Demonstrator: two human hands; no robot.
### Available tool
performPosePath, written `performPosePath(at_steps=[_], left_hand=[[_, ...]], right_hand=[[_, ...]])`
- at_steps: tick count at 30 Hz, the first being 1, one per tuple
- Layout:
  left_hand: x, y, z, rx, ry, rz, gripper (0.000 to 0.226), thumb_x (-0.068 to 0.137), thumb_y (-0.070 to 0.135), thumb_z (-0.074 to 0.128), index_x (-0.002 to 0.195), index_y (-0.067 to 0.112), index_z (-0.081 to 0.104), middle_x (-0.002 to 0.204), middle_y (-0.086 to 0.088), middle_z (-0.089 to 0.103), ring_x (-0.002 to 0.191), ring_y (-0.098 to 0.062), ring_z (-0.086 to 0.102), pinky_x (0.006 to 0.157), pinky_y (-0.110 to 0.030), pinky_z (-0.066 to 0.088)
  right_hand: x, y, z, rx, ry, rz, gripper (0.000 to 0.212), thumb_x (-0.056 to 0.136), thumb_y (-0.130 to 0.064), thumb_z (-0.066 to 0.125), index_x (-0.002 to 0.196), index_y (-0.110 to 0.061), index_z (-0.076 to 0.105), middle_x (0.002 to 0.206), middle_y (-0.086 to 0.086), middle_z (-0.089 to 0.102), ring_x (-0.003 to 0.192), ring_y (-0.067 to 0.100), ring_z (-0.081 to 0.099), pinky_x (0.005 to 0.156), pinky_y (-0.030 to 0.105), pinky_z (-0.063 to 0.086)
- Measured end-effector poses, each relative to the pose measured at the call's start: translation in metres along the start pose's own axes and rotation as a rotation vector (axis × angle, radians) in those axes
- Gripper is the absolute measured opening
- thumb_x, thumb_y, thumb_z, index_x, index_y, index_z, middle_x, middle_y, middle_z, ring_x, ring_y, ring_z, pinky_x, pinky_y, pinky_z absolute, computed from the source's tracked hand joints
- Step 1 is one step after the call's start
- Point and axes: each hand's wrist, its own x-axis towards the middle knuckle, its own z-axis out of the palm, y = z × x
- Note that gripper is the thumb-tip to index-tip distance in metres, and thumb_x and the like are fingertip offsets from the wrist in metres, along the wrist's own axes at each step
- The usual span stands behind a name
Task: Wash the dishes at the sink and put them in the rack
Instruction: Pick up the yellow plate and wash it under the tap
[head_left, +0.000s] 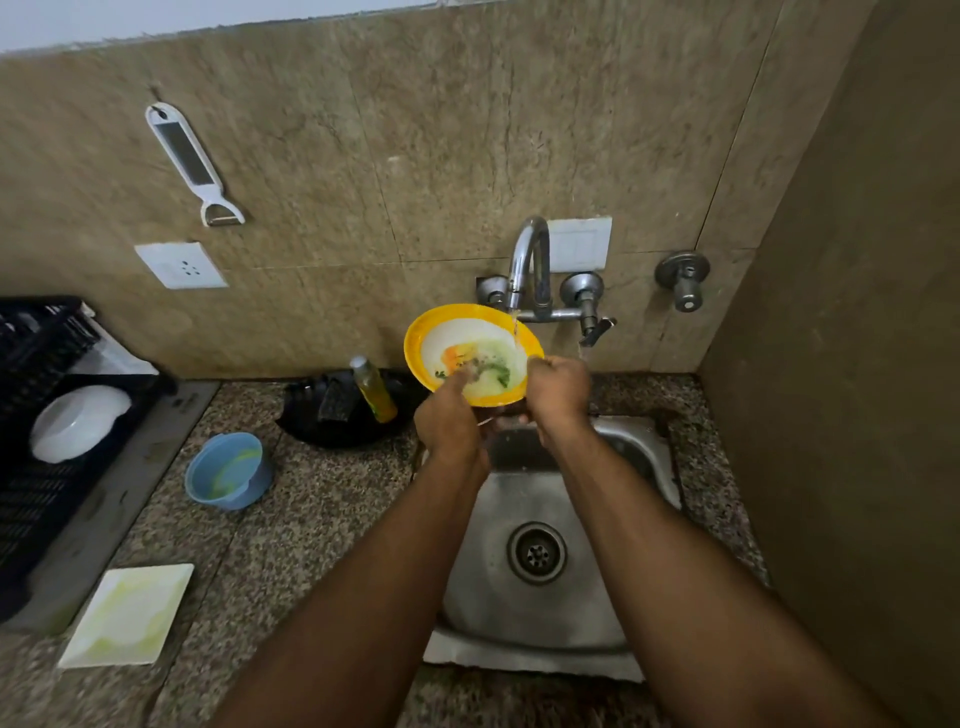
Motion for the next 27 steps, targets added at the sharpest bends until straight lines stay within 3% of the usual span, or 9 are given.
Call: performPosePath(at_steps=[5,8,11,14,16,21,23,25,27], left_hand=[[0.01,0.008,-0.004,0.005,0.083,0.009,0.018,0.093,0.018,0.06,0.103,0.004,0.067,0.085,-0.017,0.068,0.061,-0.03,0.065,0.042,-0.029,0.052],[0.006,0.001,-0.002,0.042,0.16,0.099,0.02,0.094,0.012,0.056,0.104,0.0,0.069,0.088,-0.019,0.072,0.065,-0.031,0.067,0.053,-0.034,0.057],[0.007,-0.011,-0.004,0.016,0.108,0.126,0.041,0.077,0.011,0.064,0.115,-0.002,0.071,0.113,-0.031,0.072,0.095,-0.042,0.073,0.073,-0.053,0.06],[-0.003,-0.006,-0.004,0.053,0.009,0.039,0.034,0.075,0.008,0.068,0.107,-0.002,0.07,0.079,-0.023,0.072,0.054,-0.024,0.062,0.047,-0.029,0.049],[-0.005,0.001,-0.003,0.021,-0.022,-0.028,0.018,0.085,0.007,0.063,0.102,0.002,0.068,0.061,-0.012,0.063,0.041,-0.018,0.051,0.039,-0.02,0.034],[0.004,0.002,-0.001,-0.05,0.075,0.087,0.021,0.082,-0.001,0.059,0.099,-0.002,0.071,0.08,-0.018,0.066,0.059,-0.026,0.061,0.05,-0.029,0.05],[0.001,-0.004,0.001,-0.023,0.068,0.094,0.023,0.076,0.0,0.061,0.095,0.001,0.072,0.082,-0.019,0.067,0.064,-0.026,0.061,0.057,-0.034,0.05],[-0.003,-0.004,-0.001,0.003,0.022,0.051,0.025,0.073,0.002,0.068,0.098,0.0,0.073,0.079,-0.02,0.068,0.058,-0.025,0.06,0.051,-0.029,0.047],[-0.001,0.0,-0.006,0.013,-0.044,-0.031,0.028,0.077,0.012,0.072,0.102,0.0,0.072,0.074,-0.018,0.065,0.048,-0.023,0.055,0.043,-0.023,0.038]], right_hand=[[-0.058,-0.059,-0.016,0.088,-0.177,0.094,0.022,0.099,-0.023,0.057,0.083,-0.016,0.069,0.07,0.01,0.07,0.055,0.023,0.069,0.049,0.038,0.059],[-0.082,-0.058,-0.009,0.178,-0.353,0.17,0.021,0.093,0.0,0.051,0.09,-0.013,0.068,0.056,0.007,0.06,0.04,0.015,0.057,0.05,0.034,0.056],[-0.067,-0.044,-0.002,0.118,-0.13,0.105,0.017,0.082,-0.013,0.052,0.073,-0.009,0.066,0.051,0.013,0.058,0.041,0.027,0.058,0.048,0.039,0.054],[-0.036,-0.036,-0.003,-0.029,0.016,0.031,0.033,0.078,-0.037,0.054,0.072,-0.008,0.069,0.06,0.014,0.066,0.053,0.038,0.066,0.046,0.051,0.058],[-0.043,-0.054,-0.01,0.048,-0.01,0.085,0.029,0.094,-0.031,0.058,0.085,-0.007,0.073,0.069,0.015,0.069,0.049,0.03,0.064,0.038,0.036,0.053],[-0.064,-0.052,-0.002,0.213,-0.308,0.126,0.022,0.093,-0.003,0.053,0.099,-0.013,0.072,0.07,0.01,0.069,0.049,0.016,0.061,0.046,0.029,0.052],[-0.059,-0.04,0.003,0.141,-0.202,0.078,0.023,0.081,-0.008,0.051,0.088,-0.013,0.073,0.066,0.011,0.068,0.05,0.025,0.061,0.047,0.038,0.054],[-0.039,-0.027,0.001,0.014,-0.035,-0.017,0.028,0.071,-0.025,0.049,0.076,-0.007,0.069,0.061,0.014,0.065,0.056,0.033,0.063,0.052,0.053,0.057],[-0.02,-0.024,-0.005,-0.061,0.027,-0.043,0.03,0.071,-0.027,0.047,0.063,-0.002,0.062,0.057,0.016,0.058,0.056,0.032,0.058,0.054,0.053,0.053]])
